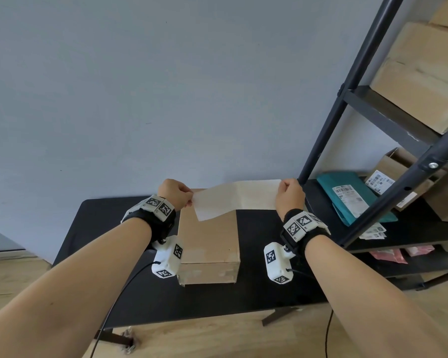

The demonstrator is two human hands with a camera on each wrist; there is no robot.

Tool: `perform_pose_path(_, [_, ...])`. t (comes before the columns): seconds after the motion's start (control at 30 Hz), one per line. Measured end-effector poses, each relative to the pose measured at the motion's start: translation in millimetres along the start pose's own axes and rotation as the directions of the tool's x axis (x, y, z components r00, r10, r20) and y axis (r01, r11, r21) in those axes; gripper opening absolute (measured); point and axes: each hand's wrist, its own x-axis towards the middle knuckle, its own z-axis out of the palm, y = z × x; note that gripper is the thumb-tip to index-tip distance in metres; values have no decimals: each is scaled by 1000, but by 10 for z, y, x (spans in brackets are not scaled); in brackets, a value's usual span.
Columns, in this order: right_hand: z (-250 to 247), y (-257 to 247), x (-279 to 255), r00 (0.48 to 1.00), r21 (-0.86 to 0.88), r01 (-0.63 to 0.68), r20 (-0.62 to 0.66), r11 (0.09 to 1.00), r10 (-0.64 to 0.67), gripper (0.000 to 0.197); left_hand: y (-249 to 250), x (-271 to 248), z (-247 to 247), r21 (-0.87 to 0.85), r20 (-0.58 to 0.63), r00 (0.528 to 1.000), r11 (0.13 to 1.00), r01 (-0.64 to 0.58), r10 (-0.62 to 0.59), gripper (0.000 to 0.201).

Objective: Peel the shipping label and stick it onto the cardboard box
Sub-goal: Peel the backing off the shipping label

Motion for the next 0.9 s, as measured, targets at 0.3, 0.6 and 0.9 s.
perform_pose_path(0.3, [-79, -28, 64, 997, -47, 1, -79, 999, -5, 27, -156, -1, -177, 12, -130, 990, 998, 56, -54, 33])
perform_pose_path(0.6, [235, -217, -78, 991, 10, 134, 25, 991, -134, 26, -752, -189, -355, -102, -335, 912, 971, 214, -236, 21])
perform_pose_path(0.9, [687, -373, -317, 971, 11, 206, 118, 978, -206, 24, -1558, -351, -190, -212, -206, 859, 878, 428, -468, 24])
